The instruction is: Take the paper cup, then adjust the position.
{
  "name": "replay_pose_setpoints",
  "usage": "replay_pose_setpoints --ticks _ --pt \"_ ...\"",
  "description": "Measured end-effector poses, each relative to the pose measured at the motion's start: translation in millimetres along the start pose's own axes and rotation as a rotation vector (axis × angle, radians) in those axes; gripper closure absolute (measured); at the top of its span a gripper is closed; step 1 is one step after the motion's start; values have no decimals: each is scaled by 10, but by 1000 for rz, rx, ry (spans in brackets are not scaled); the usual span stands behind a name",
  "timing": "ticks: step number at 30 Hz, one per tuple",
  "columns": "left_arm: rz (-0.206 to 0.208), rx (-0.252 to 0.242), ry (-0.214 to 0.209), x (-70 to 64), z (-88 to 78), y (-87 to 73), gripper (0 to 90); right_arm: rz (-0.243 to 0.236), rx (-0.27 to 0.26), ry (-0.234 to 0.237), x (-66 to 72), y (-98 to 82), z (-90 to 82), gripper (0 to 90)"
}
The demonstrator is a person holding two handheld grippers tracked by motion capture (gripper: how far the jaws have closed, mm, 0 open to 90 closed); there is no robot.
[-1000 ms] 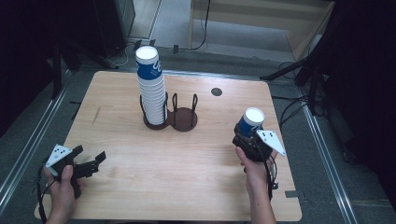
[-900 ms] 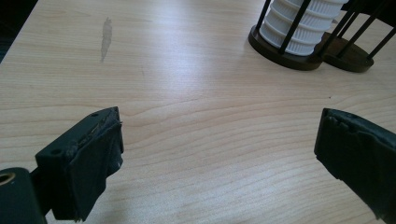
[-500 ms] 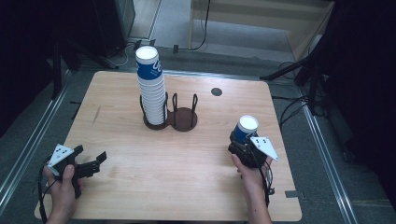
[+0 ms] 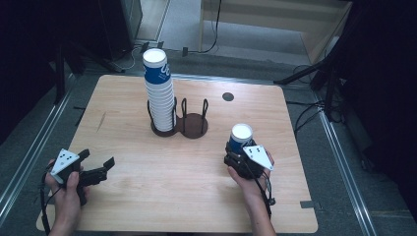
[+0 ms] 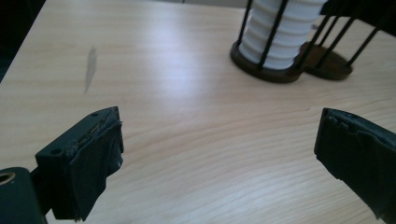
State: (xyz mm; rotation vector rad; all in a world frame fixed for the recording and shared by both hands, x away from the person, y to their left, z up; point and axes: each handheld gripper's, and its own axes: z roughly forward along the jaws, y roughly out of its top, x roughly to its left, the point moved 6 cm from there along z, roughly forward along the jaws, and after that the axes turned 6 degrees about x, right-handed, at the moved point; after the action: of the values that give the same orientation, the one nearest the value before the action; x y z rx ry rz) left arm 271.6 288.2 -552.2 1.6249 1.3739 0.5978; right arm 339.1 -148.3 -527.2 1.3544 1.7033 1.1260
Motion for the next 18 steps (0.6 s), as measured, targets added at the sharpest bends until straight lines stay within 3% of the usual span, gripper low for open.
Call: replay_pose_setpoints --ticks 3,6,7,8,9,10,11,13,17,18 --pt "21 -27 -29 -150 1 117 22 -29 -11 9 89 34 -15 192" --pt "55 -24 -69 -357 10 216 22 -58 -17 25 202 54 -19 192" --pt "55 -24 -69 -357 10 216 23 -58 -17 25 202 54 -19 192" --pt "78 -1 -125 -475 13 250 23 -62 -15 37 255 49 -11 191" --pt "78 -1 -125 -475 13 250 22 -62 -15 37 255 49 -11 191" --pt "99 12 -181 -586 24 295 22 -80 -14 40 308 33 -6 192" --pt "110 19 -203 -633 37 322 22 -92 -14 42 337 23 -5 192" --pt "115 25 -215 -678 57 354 22 -117 -13 44 391 0 -7 192" --pt "151 36 -253 -936 158 455 22 -176 -13 54 528 -47 -29 192" --pt "151 36 -253 -936 158 455 22 -197 -14 58 566 -61 -37 192"
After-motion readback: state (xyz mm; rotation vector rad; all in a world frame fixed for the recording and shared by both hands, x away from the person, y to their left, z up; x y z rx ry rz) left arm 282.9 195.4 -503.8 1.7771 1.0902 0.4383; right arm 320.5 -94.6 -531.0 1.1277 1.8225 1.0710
